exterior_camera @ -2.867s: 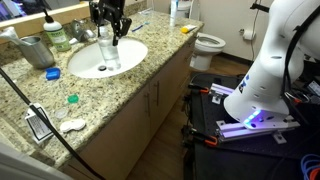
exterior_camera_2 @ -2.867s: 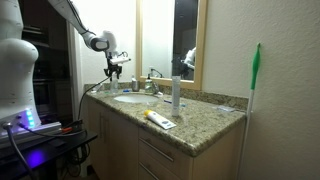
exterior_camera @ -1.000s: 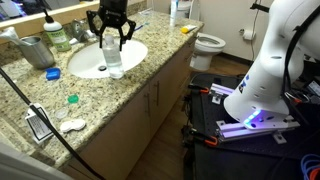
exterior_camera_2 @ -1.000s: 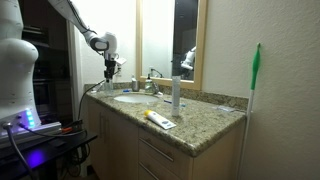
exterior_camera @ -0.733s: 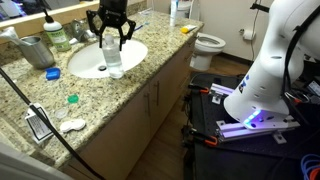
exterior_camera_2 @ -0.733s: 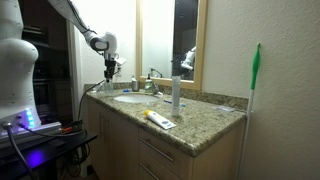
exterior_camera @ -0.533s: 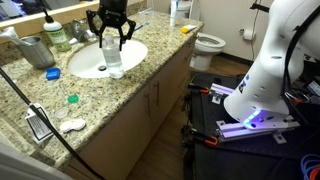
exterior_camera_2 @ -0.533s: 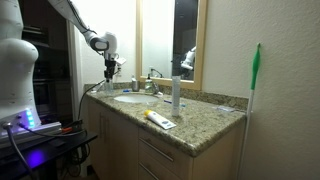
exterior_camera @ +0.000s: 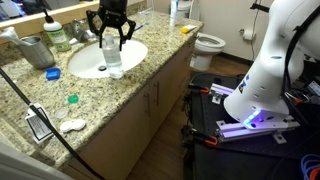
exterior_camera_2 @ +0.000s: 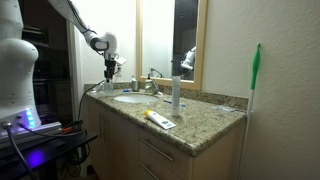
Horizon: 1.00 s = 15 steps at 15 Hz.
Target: Move the clear bottle on the counter to the left
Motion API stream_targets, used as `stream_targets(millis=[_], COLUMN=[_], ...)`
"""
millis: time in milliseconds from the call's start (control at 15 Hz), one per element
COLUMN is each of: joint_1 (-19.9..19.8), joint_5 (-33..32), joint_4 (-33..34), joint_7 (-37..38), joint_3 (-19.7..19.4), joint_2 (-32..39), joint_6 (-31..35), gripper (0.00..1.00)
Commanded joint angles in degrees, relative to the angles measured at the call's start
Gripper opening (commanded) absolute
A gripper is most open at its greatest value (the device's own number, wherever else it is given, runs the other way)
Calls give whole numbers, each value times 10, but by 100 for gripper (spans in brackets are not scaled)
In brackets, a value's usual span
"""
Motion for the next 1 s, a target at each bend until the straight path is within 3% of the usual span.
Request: stream_targets(millis=[0, 67, 333, 533, 667, 800, 933], joint_1=[-9, -7, 43, 87, 63, 9, -15], joint_5=[0, -32, -14, -46, -99, -176, -264], joint_4=[0, 43, 45, 60, 52, 53, 58], joint_7=[1, 109, 212, 344, 451, 562, 676], joint_3=[9, 21, 74, 133, 218, 306, 357], joint_2=[0, -48, -79, -88, -66, -57, -51], joint_6=[-1, -71, -51, -37, -25, -33, -42], gripper=[35, 35, 35, 35, 35, 35, 35])
